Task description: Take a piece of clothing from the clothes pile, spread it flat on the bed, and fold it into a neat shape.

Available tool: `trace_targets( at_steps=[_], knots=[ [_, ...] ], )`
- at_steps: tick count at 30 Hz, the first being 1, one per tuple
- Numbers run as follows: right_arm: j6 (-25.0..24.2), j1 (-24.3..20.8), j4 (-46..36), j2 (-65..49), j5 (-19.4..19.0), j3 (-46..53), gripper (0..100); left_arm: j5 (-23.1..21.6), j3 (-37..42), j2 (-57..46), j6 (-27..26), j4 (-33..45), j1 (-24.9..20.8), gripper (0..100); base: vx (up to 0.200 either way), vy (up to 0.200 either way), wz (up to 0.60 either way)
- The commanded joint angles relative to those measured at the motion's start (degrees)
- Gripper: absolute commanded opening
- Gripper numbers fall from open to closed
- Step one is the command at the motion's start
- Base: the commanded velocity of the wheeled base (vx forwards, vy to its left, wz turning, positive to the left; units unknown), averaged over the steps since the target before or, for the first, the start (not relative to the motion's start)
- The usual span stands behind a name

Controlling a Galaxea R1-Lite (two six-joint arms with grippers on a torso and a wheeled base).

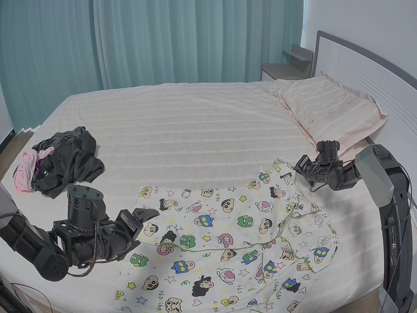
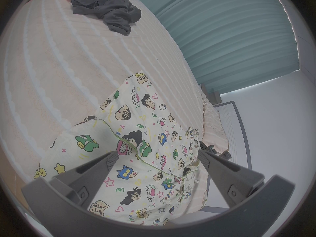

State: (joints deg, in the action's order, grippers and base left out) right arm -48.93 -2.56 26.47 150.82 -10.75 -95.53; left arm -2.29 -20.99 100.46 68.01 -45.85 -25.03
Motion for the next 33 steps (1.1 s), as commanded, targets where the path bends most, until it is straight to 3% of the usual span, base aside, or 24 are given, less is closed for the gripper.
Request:
trace_targets(
  at_steps=[1, 5, 6, 13, 20, 27, 33],
  knots=[
    [0.2, 0.3, 0.5, -0.6, 0.0, 2.0, 0, 0.0, 0.0, 0.0, 0.0, 0.0, 0.0, 100, 0.0, 0.0, 0.0],
    [0.2, 0.5, 0.8, -0.9, 0.1, 3.1, 0, 0.1, 0.0, -0.1, -0.1, 0.0, 0.1, 100, 0.0, 0.0, 0.0],
    [0.2, 0.5, 0.8, -1.0, 0.1, 3.3, 100, 0.1, 0.0, -0.1, -0.1, 0.0, 0.1, 100, 0.0, 0.0, 0.0],
    [0.4, 1.7, 1.4, -11.3, -1.3, 13.3, 100, 1.9, -2.4, -0.3, -0.9, -0.1, 1.2, 100, 0.0, 0.0, 0.0],
    [4.0, 1.8, 8.1, -23.5, -2.5, 32.2, 100, 1.2, -9.8, 1.6, -7.5, 0.4, 8.6, 100, 0.0, 0.0, 0.0],
    [4.5, 2.1, 15.9, -32.5, -2.6, 49.6, 100, 1.3, -13.7, 6.0, -9.0, 0.2, 8.0, 100, 0.0, 0.0, 0.0],
    [3.1, 3.4, 17.1, -35.5, -3.9, 55.4, 100, 1.1, -12.8, 5.9, -8.9, 0.3, 5.8, 100, 0.0, 0.0, 0.0]
  ],
)
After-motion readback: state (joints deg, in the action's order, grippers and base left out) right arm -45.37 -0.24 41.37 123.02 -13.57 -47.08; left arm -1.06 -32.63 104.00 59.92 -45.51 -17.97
